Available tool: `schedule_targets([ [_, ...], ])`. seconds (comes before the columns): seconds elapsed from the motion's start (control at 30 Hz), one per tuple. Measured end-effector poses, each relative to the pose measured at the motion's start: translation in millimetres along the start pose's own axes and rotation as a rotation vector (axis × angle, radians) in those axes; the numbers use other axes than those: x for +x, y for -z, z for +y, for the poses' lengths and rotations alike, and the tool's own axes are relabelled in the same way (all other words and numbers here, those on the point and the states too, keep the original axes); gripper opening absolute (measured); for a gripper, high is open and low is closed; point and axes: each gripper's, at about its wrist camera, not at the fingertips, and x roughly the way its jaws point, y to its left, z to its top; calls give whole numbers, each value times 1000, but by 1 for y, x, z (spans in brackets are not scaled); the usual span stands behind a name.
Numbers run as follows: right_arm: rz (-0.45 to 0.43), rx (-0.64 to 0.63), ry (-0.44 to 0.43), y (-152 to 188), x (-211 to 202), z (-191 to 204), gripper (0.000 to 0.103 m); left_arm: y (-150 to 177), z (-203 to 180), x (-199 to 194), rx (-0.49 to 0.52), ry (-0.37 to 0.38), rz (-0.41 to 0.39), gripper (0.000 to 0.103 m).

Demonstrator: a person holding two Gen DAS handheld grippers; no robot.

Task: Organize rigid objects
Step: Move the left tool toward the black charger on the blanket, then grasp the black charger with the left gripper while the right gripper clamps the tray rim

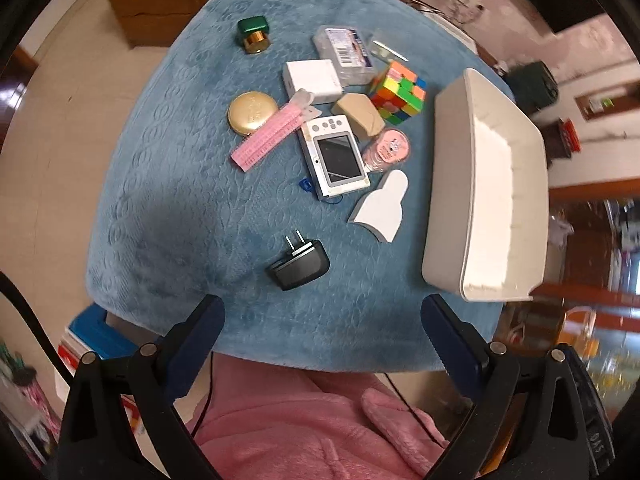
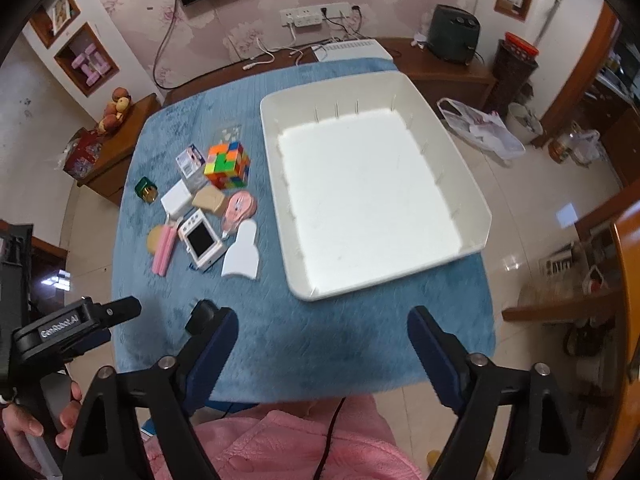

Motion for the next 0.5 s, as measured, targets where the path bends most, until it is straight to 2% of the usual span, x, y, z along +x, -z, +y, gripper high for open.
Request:
schedule_targets([
  [0.23,-22,-28,-22,-37,11,-36,83,-1,-3,33,-152,-18,50,97],
  [0.3,-15,-20,-29,-48,18,-49,79,-1,-4,44,-188,-27,72,96],
  [0.43,7,14,-44,-67,33,-73,77,0,-2,63,-255,-34,108,95],
  [0.5,18,33,-50,-77,41,-84,77,-1,3,74,-307,-38,150,95],
])
